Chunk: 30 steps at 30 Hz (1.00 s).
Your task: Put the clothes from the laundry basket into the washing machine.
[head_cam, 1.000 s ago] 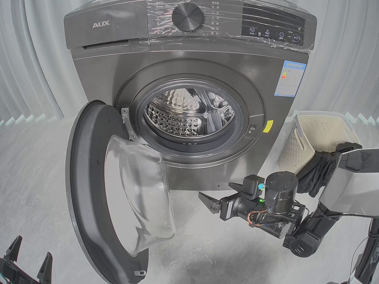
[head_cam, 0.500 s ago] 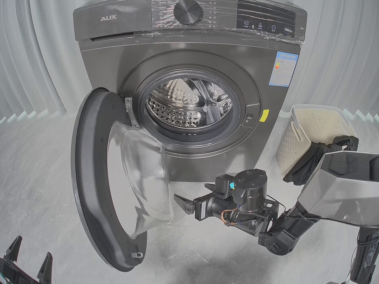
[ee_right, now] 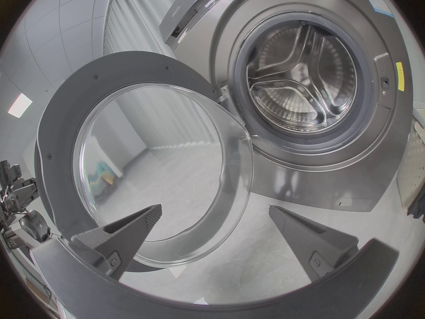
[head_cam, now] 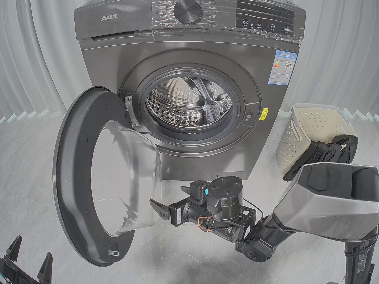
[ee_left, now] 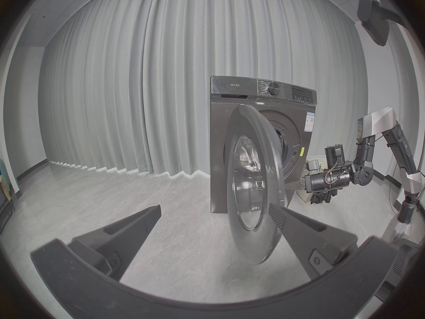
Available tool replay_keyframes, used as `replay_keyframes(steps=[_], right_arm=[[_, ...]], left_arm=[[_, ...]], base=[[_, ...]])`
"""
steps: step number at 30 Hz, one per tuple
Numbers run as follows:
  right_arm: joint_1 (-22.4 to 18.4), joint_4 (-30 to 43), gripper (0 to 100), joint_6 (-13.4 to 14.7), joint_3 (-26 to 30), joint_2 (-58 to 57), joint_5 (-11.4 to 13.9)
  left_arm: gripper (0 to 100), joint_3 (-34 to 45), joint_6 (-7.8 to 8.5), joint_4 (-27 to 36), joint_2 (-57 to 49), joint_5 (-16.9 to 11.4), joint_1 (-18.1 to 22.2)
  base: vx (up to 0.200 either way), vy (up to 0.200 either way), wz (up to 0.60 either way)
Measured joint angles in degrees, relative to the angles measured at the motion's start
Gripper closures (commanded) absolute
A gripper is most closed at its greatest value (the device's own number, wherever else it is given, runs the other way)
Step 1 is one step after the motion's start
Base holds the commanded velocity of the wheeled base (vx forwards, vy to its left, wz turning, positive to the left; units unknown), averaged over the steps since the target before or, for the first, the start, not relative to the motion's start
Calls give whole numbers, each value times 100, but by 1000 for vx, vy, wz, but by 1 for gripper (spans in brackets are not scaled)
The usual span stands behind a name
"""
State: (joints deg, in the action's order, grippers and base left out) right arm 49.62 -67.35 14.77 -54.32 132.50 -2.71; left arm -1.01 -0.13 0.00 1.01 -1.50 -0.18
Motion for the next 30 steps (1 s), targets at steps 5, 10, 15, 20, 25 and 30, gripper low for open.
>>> replay_keyframes(steps=[5,10,15,20,25,30], right_arm=[[5,319,0,0,-246,44,101],[-52,646,0,5,-581,110,118],[-106,769,0,6,-1020,319,118],[-78,875,0,6,-1379,549,126],[-45,976,0,20,-1712,713,116],[11,1242,0,28,-1993,805,83]], left_arm=[[0,0,-2,2,0,0,2],[0,0,-2,0,0,2,0],[0,0,-2,0,0,0,0],[0,0,0,0,0,0,0],[0,0,4,0,0,2,0],[0,0,6,0,0,0,0]], base=[[0,0,0],[0,0,0],[0,0,0],[0,0,0],[0,0,0],[0,0,0]])
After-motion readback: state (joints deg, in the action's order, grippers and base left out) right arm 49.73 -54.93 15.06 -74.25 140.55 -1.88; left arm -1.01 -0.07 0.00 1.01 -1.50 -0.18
